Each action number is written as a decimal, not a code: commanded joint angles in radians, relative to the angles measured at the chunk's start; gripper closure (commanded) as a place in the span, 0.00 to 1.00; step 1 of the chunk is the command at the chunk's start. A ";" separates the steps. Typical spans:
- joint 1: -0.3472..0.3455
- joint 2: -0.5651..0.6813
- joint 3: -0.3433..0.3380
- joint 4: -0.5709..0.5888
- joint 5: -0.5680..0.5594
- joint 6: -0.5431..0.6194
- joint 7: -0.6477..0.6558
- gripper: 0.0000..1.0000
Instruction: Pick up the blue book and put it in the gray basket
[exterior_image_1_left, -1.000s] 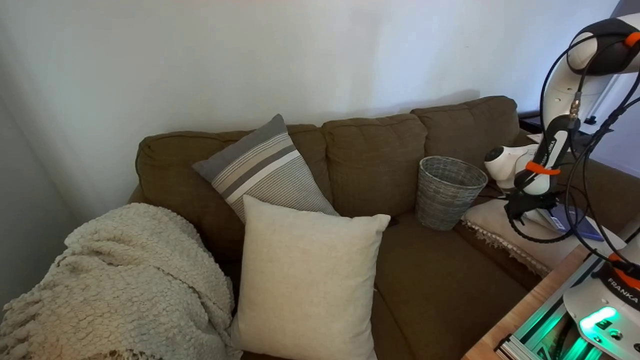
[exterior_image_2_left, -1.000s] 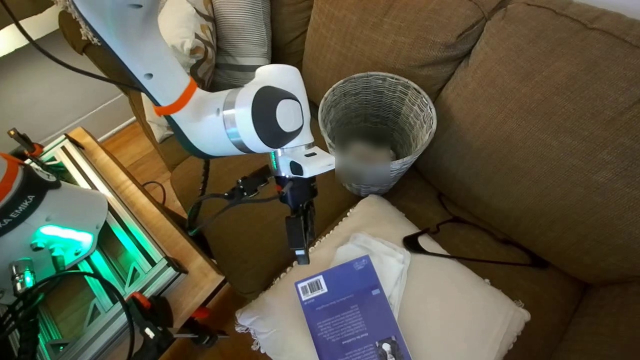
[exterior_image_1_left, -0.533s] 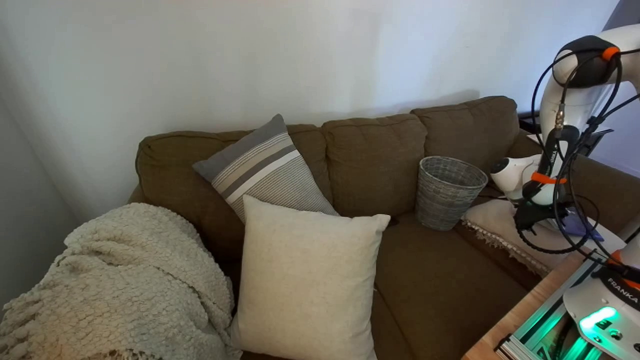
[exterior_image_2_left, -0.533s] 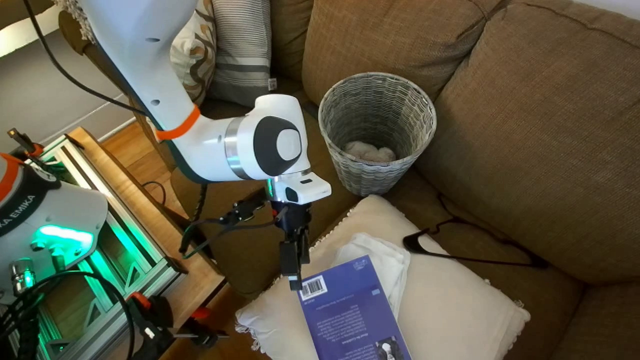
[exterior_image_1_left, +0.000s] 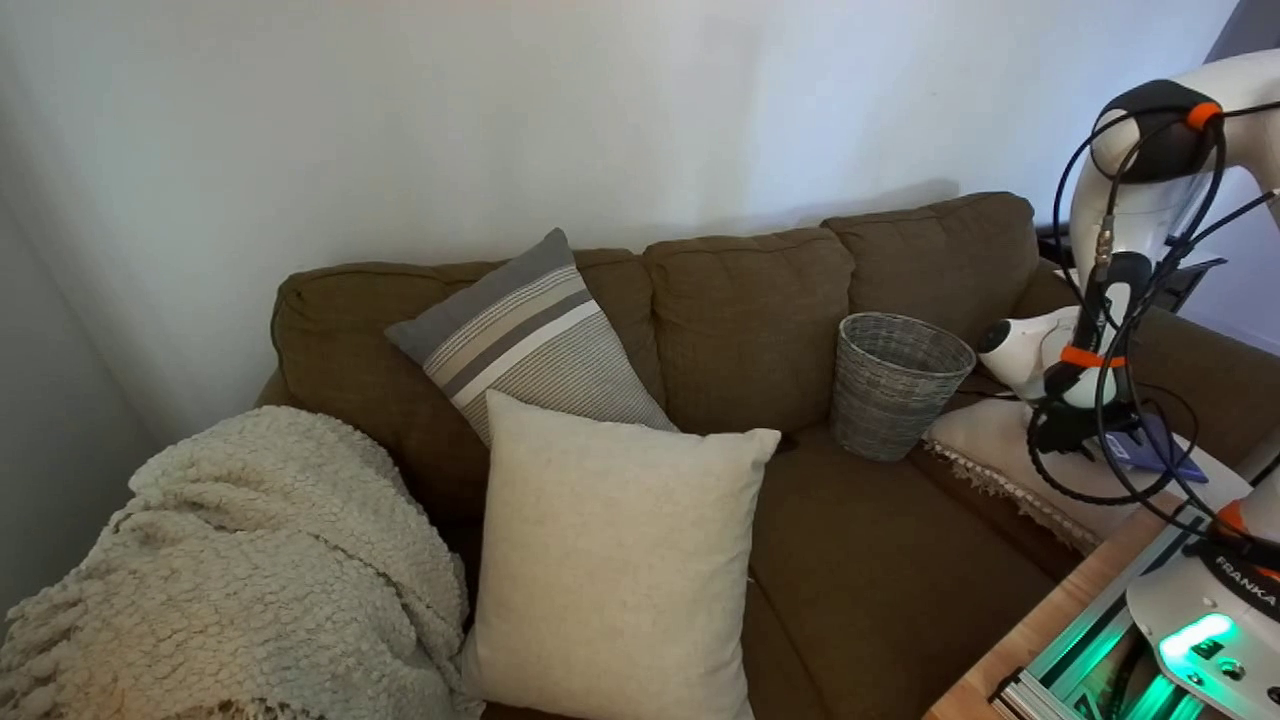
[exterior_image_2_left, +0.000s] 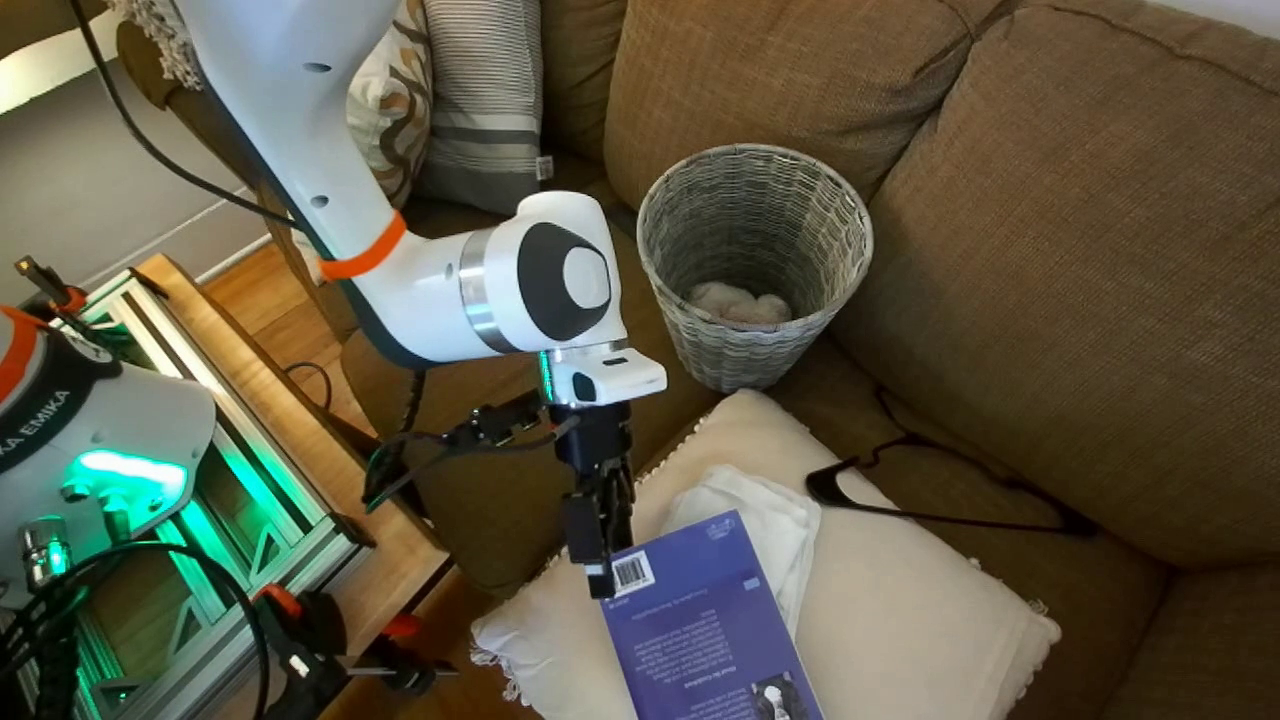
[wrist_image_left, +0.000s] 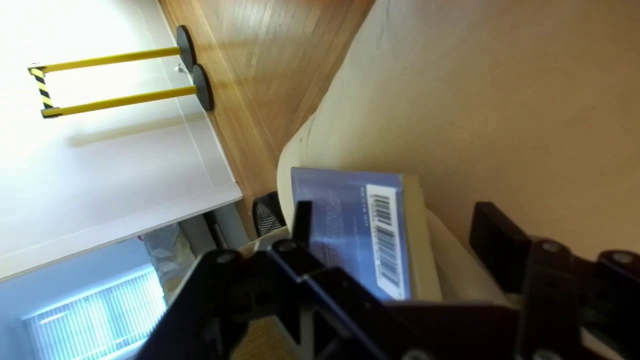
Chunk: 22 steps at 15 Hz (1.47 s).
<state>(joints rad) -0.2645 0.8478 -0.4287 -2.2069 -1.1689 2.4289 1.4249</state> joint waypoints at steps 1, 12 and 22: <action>0.013 0.044 0.006 0.037 -0.019 -0.090 0.036 0.50; 0.089 0.019 0.035 0.018 0.003 -0.383 0.096 0.97; 0.437 -0.501 0.017 -0.375 -0.276 -0.672 0.333 0.97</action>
<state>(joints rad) 0.1016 0.5441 -0.3561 -2.4343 -1.3283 1.7331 1.7065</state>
